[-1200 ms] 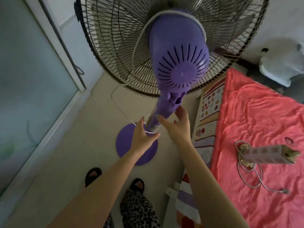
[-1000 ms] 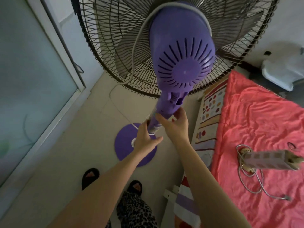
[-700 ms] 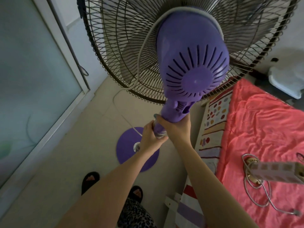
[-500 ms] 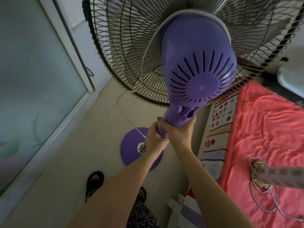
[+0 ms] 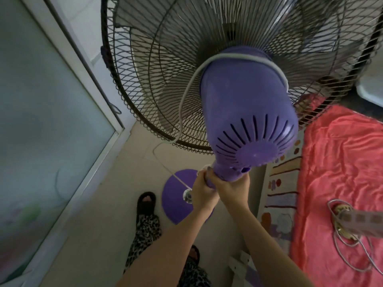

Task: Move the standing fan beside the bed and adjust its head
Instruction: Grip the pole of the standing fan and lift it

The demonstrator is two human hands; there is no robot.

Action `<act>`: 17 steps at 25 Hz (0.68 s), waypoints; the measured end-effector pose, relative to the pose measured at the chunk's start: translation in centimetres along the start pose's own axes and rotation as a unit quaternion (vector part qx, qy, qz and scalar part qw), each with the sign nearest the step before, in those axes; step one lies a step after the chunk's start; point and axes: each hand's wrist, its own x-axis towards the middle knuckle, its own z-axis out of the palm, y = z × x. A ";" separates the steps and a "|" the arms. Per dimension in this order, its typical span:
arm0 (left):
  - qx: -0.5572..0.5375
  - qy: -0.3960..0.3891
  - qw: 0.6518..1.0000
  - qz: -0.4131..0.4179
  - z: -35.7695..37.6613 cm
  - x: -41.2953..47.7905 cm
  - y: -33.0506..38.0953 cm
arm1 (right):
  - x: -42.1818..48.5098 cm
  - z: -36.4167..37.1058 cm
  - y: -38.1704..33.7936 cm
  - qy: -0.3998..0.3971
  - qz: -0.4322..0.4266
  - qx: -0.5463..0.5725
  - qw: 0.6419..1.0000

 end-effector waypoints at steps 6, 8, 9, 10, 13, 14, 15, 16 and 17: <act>-0.016 0.008 1.000 0.019 -0.7 0.5 0.3 | 1.3 -0.7 -0.2 -0.006 -0.049 -0.042 0.998; -0.024 -0.010 1.000 0.015 -1.0 1.2 0.9 | 1.9 -0.6 -1.0 0.006 -0.065 -0.034 0.997; -0.017 -0.014 1.000 0.017 -1.3 1.7 1.4 | 2.3 -0.5 -1.5 0.022 -0.060 -0.027 0.998; -0.002 -0.016 1.000 0.023 -1.7 2.2 2.0 | 2.9 -0.2 -2.2 0.036 -0.051 -0.019 0.998; 0.049 -0.003 0.998 0.050 -3.2 3.7 5.6 | 5.4 0.1 -5.8 0.056 -0.059 -0.015 0.997; 0.057 0.001 0.995 0.076 -3.8 4.2 7.3 | 6.2 -0.2 -7.8 0.069 -0.065 -0.019 0.995; 0.064 0.001 0.992 0.107 -4.5 4.6 9.3 | 7.2 -0.5 -10.2 0.086 -0.069 -0.023 0.994; 0.060 -0.004 0.989 0.134 -5.2 4.9 11.5 | 8.1 -0.8 -12.6 0.100 -0.076 -0.029 0.992; 0.044 -0.015 0.988 0.151 -6.0 5.1 14.0 | 9.1 -1.2 -15.3 0.115 -0.084 -0.034 0.989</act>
